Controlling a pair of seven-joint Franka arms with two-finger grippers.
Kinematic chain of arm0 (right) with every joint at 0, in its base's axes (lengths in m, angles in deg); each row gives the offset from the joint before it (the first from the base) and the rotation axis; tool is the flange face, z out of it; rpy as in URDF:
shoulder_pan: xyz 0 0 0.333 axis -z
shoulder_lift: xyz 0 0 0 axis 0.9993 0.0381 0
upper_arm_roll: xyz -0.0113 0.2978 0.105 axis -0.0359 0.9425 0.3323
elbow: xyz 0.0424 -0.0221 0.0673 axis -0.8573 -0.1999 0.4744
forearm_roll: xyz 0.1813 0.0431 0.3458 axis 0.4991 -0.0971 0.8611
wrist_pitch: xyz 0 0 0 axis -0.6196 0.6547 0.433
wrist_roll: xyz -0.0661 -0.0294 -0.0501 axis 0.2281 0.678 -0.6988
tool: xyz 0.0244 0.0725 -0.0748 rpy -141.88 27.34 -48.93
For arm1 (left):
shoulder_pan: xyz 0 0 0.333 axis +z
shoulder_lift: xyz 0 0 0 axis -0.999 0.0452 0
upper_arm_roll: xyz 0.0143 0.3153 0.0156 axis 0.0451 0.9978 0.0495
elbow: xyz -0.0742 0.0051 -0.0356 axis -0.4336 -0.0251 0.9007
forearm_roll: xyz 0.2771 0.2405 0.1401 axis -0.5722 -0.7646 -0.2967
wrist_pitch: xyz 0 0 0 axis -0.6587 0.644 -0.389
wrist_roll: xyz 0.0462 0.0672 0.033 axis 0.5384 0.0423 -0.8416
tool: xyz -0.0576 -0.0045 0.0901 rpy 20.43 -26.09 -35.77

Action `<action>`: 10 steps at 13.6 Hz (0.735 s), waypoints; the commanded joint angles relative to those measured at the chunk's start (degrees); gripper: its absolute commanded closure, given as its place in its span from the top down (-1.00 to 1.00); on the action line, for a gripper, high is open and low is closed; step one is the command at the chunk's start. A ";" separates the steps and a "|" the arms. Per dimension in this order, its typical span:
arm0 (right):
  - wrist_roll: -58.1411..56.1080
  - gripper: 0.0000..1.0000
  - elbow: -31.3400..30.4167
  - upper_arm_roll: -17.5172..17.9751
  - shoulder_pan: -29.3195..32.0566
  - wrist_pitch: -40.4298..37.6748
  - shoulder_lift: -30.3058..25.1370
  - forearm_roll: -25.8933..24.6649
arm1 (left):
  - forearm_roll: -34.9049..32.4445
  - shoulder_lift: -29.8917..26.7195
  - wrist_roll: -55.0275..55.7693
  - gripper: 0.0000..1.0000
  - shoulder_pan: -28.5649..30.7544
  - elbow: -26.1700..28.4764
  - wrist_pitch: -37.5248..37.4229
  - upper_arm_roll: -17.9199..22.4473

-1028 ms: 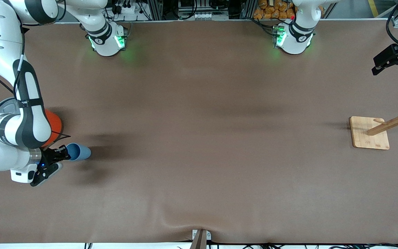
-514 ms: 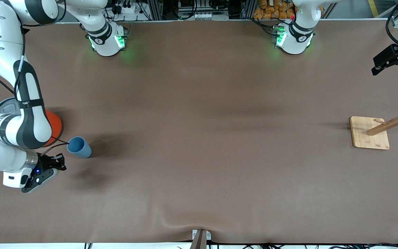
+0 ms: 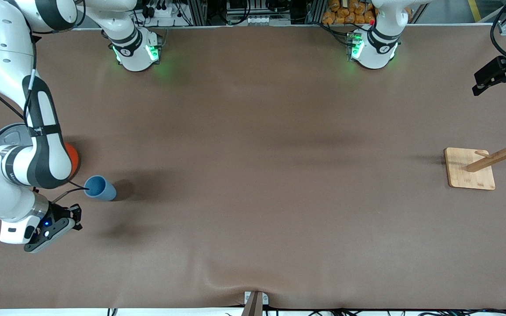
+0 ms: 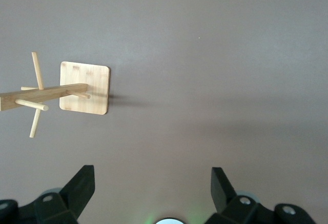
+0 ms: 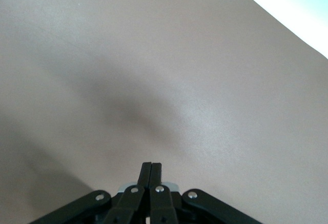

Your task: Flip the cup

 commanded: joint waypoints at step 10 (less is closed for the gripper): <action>-1.00 -1.00 -0.08 -0.01 0.15 -20.62 -1.22 0.76 | -0.27 1.32 -0.93 1.00 0.22 -1.32 -0.20 -0.30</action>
